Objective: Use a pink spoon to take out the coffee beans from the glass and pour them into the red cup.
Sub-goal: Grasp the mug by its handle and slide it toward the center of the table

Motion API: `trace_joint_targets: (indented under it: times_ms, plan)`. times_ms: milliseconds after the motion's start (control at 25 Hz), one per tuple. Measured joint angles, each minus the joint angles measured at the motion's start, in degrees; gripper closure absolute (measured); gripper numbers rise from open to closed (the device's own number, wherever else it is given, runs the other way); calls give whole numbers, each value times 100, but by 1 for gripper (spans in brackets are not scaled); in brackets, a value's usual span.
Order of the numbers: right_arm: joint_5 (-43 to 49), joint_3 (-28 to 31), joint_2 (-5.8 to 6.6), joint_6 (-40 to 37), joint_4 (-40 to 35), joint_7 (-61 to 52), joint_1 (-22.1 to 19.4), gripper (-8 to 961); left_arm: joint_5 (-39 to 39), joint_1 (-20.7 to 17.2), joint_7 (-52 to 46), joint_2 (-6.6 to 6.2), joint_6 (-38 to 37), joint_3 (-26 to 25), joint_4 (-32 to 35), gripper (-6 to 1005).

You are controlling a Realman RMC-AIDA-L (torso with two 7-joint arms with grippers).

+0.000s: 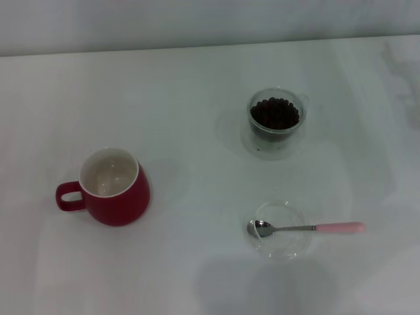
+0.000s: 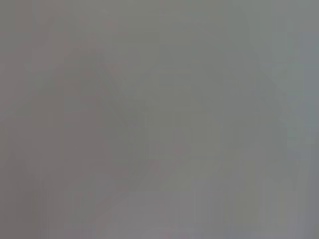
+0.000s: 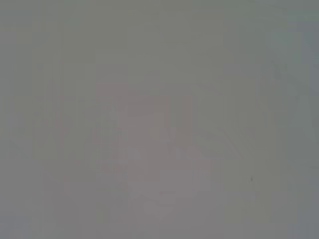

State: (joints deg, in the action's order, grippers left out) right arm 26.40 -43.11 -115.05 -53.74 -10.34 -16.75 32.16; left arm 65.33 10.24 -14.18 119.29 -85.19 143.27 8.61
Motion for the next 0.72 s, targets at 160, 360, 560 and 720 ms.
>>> trace_joint_targets:
  times_ms: [160, 360, 560, 720]
  plan:
    - [-5, 24, 0, 30, -2, -2, 22, 81, -834, -394, -46, -33, -225, 0, -117, 113]
    - [23, 5, -27, 56, 49, 8, 223, 81, -1889, -440, -49, -41, -392, 0, -580, 114]
    - [1, 4, -34, 57, 45, -2, 284, 81, -2621, -369, -38, -43, -411, 0, -794, 115]
    - [-3, 18, -41, 57, 54, -4, 335, 81, -2915, -315, -20, -42, -358, 0, -818, 116]
